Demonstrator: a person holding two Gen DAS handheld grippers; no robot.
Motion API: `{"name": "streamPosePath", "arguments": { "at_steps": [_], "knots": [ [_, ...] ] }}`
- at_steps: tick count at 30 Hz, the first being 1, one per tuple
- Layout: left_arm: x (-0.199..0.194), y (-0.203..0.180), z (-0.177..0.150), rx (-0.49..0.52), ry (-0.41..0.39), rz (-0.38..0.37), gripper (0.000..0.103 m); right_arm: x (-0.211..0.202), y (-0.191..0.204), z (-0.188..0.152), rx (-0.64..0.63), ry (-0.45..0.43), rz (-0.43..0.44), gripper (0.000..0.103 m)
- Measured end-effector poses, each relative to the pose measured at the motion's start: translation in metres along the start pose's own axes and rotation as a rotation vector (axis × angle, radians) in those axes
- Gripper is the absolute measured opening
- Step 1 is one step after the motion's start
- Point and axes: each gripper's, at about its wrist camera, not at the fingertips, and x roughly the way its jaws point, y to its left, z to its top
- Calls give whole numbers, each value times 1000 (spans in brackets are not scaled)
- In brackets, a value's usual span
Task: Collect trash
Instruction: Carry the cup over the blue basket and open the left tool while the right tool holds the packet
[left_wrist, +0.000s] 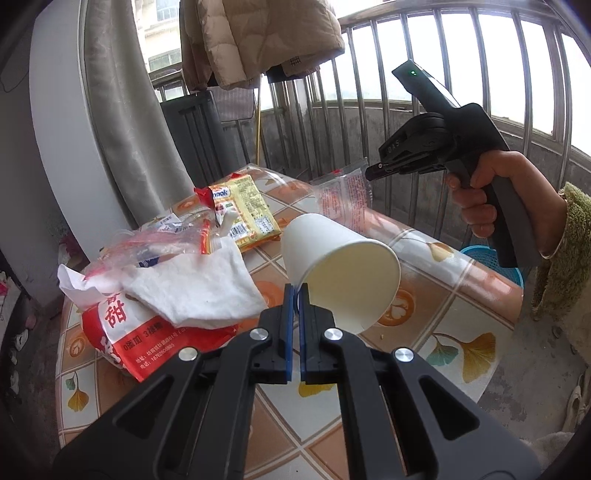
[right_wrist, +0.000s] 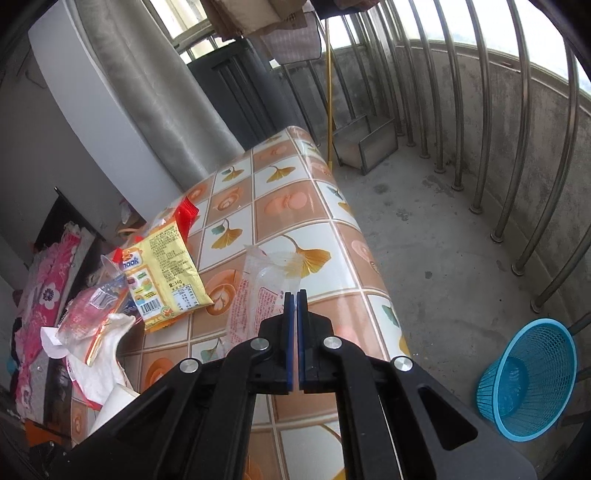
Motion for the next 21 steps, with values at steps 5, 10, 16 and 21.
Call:
{"name": "streamPosePath", "arguments": {
  "at_steps": [5,10,16,21],
  "knots": [
    [-14,-12,15,19,-39,-11,1,-45,-19,-3,18,-80,-29,1],
    [-12,-30,44,14,-46,-120,1,-90,-57,-9,78,-157,-85,1],
    [31,-71,98,-16,37,-349,1,-139,-123,-29,170,-228,-208,1],
    [89,-132,132,-17,174,-529,1,-160,-186,-57,258,-246,-322,1]
  ]
}}
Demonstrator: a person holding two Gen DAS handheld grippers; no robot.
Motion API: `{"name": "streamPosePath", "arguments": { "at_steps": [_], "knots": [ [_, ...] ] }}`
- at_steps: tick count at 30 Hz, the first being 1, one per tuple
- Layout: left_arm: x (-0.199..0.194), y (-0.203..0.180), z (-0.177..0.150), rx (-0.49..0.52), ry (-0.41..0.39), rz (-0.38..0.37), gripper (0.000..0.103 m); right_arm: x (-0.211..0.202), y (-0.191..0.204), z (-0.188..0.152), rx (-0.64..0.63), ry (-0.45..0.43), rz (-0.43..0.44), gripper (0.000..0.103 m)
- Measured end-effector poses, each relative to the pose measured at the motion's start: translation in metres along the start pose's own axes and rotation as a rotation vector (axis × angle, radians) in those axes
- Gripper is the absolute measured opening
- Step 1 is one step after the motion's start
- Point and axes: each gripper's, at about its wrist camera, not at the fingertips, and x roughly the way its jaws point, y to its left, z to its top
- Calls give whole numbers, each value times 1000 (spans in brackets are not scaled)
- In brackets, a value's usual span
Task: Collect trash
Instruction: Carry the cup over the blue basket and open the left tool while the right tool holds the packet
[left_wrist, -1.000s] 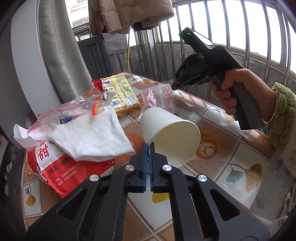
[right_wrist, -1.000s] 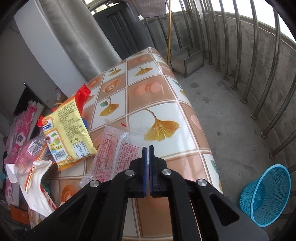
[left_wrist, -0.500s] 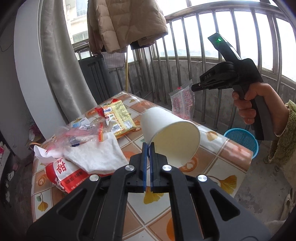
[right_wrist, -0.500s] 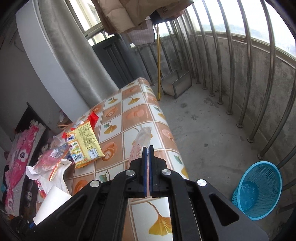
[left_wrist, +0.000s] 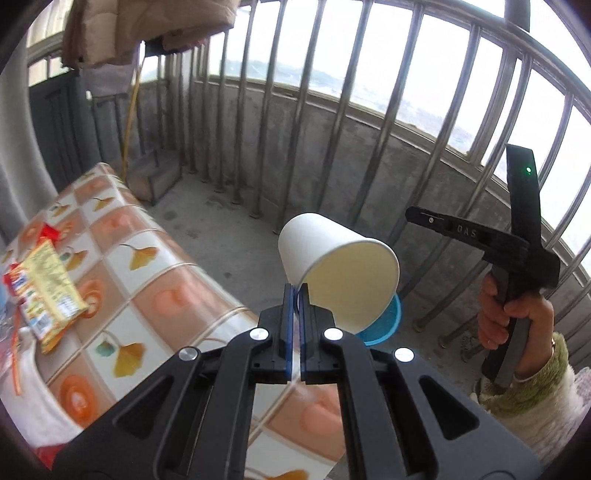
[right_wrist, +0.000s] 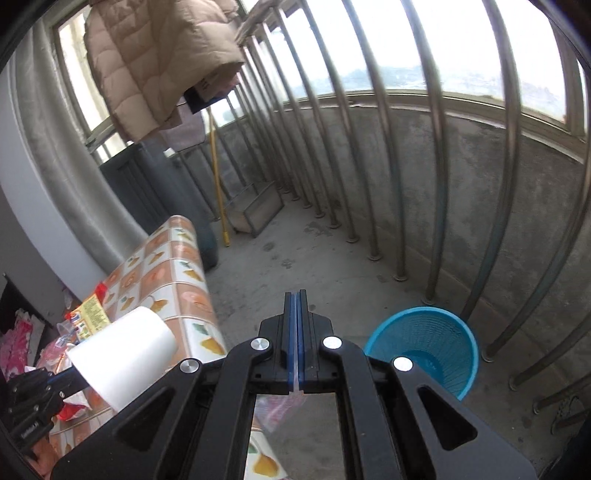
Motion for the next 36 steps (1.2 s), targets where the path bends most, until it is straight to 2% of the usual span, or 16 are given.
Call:
{"name": "streamPosePath", "arguments": {
  "at_steps": [4,8,12,16,20,25,27,28,29,30,32,36],
  "knots": [
    [49,-19,17,10,65,-34,1,3,-60,-16,93,19,-48,1],
    [61,-22,18,-5,77,-35,1,18,-102,-55,179,86,-50,2],
    [64,-8,13,-15,98,2,1,50,-123,-107,262,200,-28,2],
    [79,6,18,-21,163,22,1,71,-137,-157,360,283,-5,2],
    [114,-10,31,-21,242,-37,1,73,-148,-194,415,316,-22,2],
    [186,-60,43,-32,361,-192,1,61,-161,-214,449,311,-54,3],
    [216,-81,42,-32,399,-222,14,60,-165,-219,462,309,-64,3],
    [229,-89,41,-24,416,-215,37,61,-167,-221,469,310,-68,3],
    [238,-95,39,-15,420,-189,46,61,-169,-226,473,314,-73,3],
    [244,-100,37,0,417,-161,46,62,-172,-229,474,321,-77,3],
    [248,-105,34,25,424,-151,46,67,-173,-239,472,346,-80,3],
    [220,-88,32,40,395,-130,47,96,-159,-255,425,427,-45,4]
  ]
}}
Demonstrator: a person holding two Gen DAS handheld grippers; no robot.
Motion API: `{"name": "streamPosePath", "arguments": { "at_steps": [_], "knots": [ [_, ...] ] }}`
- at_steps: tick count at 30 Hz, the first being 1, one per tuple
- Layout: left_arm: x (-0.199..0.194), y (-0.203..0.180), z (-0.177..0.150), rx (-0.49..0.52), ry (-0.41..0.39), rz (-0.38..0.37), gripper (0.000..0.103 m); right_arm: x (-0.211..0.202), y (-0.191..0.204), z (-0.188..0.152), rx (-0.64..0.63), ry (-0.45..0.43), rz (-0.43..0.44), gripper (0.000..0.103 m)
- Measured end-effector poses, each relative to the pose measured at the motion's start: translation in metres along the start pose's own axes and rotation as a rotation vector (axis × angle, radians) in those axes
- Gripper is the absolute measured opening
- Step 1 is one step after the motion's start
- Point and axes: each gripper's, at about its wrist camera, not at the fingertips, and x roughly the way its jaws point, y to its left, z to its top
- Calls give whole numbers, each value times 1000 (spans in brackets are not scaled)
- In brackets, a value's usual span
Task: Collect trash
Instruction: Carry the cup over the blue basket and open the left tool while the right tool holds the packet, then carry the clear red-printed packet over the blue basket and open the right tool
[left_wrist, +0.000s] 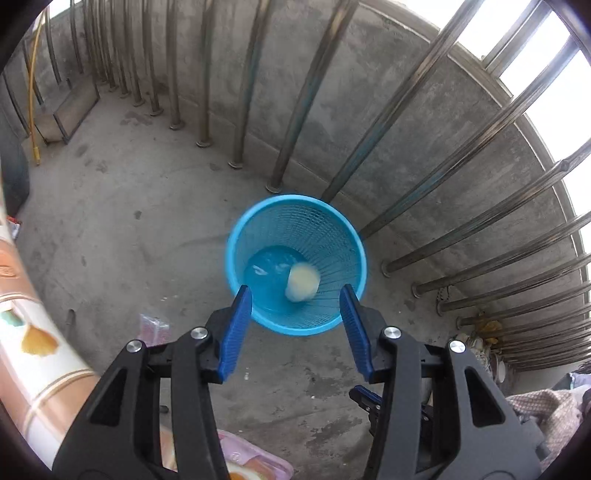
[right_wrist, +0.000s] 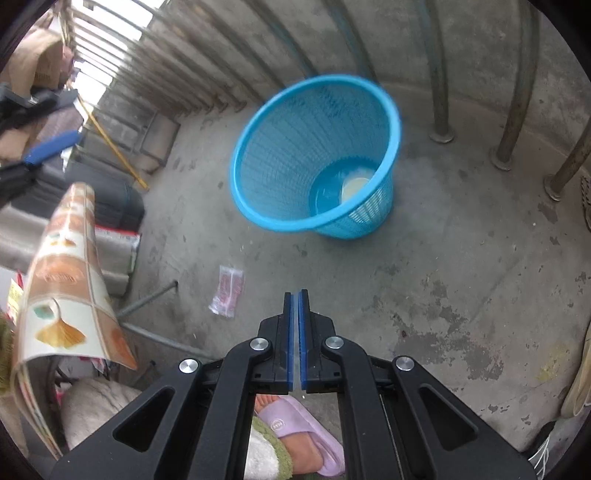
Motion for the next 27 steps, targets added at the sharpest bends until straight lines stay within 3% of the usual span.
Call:
{"name": "streamPosePath", "arguments": {
  "at_steps": [2,4,6,10,14,18,23,27],
  "knots": [
    [-23,14,-8,6,-33,42,50,25,14,-1,-53,60,26,7],
    [-54,30,-19,9,-80,86,54,56,30,-2,-104,119,63,20],
    [-88,51,-33,-18,-129,118,58,97,50,1,-146,185,106,41],
    [-151,93,-65,-124,-204,177,62,196,84,10,-156,339,139,58],
    [-197,122,-94,-211,-262,234,66,293,122,19,-164,437,72,72],
    [-229,144,-115,-292,-293,268,68,368,157,27,-134,433,-35,82],
    [-251,175,-126,-367,-286,311,69,433,186,26,-116,390,-209,86],
    [-257,195,-134,-414,-270,344,69,460,200,21,-150,350,-349,86]
  ]
}}
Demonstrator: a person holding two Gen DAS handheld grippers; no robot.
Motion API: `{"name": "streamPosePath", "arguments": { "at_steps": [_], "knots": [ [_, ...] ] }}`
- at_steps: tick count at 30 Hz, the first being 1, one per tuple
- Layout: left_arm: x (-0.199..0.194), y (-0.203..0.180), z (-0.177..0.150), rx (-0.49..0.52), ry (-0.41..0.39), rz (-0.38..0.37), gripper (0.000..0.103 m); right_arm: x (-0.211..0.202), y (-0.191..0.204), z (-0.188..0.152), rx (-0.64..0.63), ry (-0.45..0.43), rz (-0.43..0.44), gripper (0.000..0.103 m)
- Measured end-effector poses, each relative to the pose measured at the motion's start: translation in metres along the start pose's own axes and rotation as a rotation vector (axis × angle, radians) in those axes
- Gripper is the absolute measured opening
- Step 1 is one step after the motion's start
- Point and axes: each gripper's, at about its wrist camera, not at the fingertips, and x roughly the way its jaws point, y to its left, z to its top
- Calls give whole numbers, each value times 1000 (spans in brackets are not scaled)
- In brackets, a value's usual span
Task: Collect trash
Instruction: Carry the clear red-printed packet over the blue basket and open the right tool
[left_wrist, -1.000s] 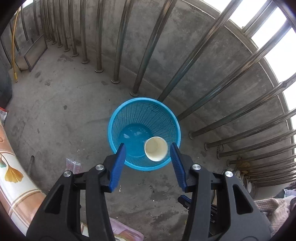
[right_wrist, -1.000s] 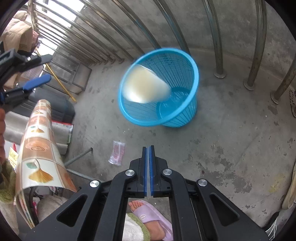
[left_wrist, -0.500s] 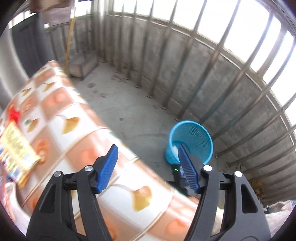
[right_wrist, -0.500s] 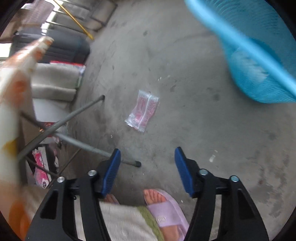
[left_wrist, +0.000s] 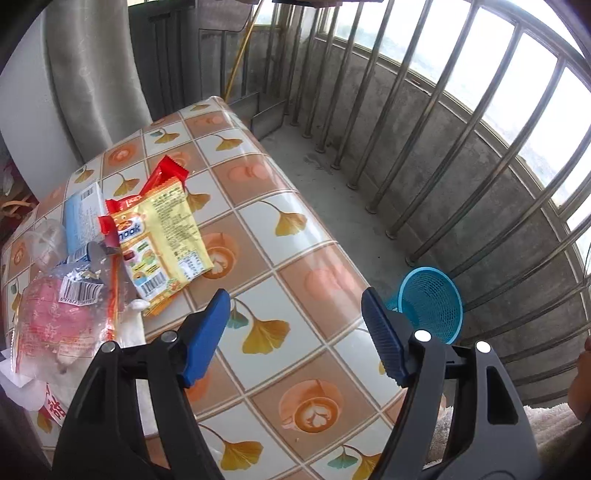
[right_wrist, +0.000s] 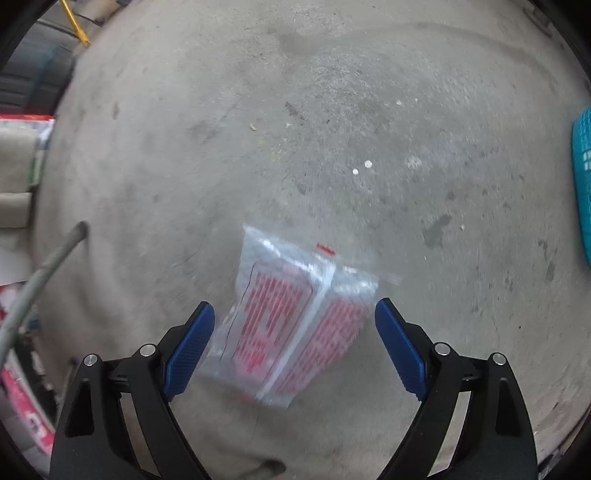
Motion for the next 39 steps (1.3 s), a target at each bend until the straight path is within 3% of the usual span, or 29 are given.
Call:
{"name": "streamPosePath", "arguments": {
  "at_steps": [3,7,10,13,15,20,26,30,32,35,37,39],
  "knots": [
    [1,9,-3,-11,0,21,69,3,10,2,-14,-32,-52,90],
    [3,16,-2,-9,-11,43,69,-1,26,-1,-126,-48,-119,90],
    [5,20,-2,-31,-11,31,69,-9,24,-8,-142,-60,-143,76],
    [4,21,-3,-35,-23,15,69,-20,14,-10,-131,-75,-141,55],
    [2,20,-5,-34,-32,8,69,-30,5,-10,-109,-79,-129,34],
    [-7,19,-12,-42,-51,-14,69,-68,-17,-7,-113,-102,-45,19],
    [-21,17,-18,-44,-104,-65,69,-206,-71,-11,-103,-297,294,19],
    [-26,14,-24,-52,-132,-106,69,-305,-136,-23,-100,-452,408,19],
    [-30,11,-28,-50,-150,-117,69,-347,-178,-23,-71,-527,398,19],
    [-37,10,-38,-44,-171,-115,69,-370,-235,-11,-13,-583,296,20],
    [-41,13,-46,-50,-174,-114,69,-369,-261,2,24,-563,215,25],
    [-44,19,-53,-67,-174,-113,69,-371,-293,14,59,-509,141,36]
  ]
}}
